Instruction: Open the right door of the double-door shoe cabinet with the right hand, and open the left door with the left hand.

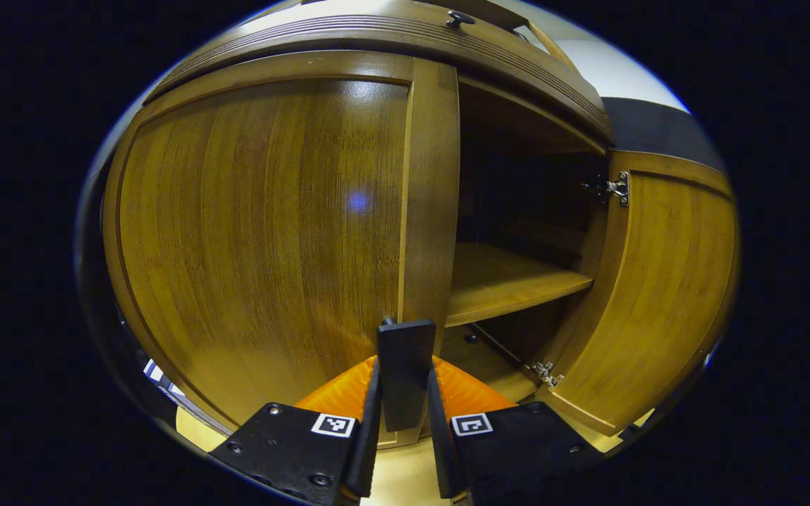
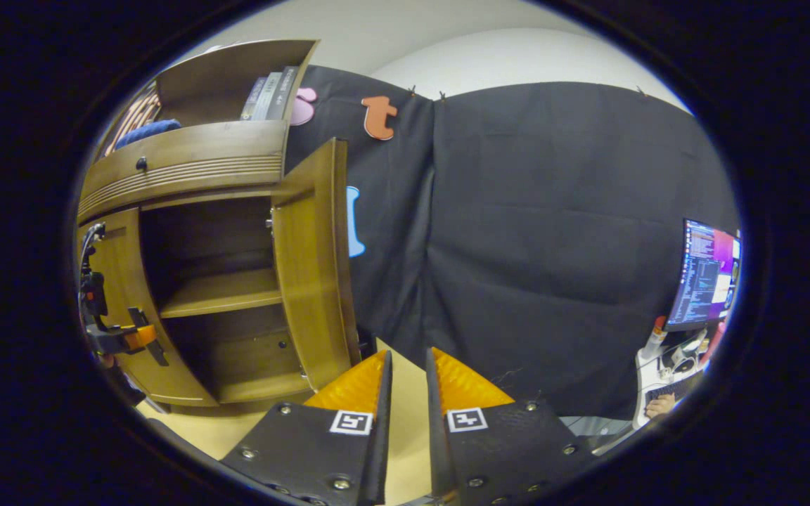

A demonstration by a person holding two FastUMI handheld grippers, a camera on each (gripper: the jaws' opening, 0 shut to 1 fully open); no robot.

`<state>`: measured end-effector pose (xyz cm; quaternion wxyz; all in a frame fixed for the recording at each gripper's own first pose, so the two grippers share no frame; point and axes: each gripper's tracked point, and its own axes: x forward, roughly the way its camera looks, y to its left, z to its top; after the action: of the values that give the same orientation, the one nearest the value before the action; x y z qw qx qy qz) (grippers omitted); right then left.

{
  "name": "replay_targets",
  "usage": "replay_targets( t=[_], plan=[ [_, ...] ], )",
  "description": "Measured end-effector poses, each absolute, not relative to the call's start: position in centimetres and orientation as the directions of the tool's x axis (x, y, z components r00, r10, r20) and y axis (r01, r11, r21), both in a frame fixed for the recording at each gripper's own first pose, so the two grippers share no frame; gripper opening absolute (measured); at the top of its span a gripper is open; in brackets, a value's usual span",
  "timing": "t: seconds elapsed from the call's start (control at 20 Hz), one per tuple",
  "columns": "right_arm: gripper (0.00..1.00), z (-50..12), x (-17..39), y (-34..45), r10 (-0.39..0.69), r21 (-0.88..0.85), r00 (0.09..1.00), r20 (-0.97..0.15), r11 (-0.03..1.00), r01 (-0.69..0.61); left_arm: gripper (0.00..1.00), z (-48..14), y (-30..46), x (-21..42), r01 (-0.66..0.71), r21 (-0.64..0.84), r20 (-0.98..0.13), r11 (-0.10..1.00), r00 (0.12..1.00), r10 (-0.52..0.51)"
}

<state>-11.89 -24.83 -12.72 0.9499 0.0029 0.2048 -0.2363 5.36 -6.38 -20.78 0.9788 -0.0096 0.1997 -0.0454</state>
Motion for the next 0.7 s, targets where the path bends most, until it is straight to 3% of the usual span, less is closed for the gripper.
replay_targets(
  t=[0.7],
  plan=[
    [0.24, -12.3, -10.1, -20.6, -0.32, -0.033, 0.869, -0.377, 0.942, 0.333, 0.32, -19.6, -6.6, 0.5, 0.126, -0.068, -0.371, 0.99, 0.918, -0.142]
  ],
)
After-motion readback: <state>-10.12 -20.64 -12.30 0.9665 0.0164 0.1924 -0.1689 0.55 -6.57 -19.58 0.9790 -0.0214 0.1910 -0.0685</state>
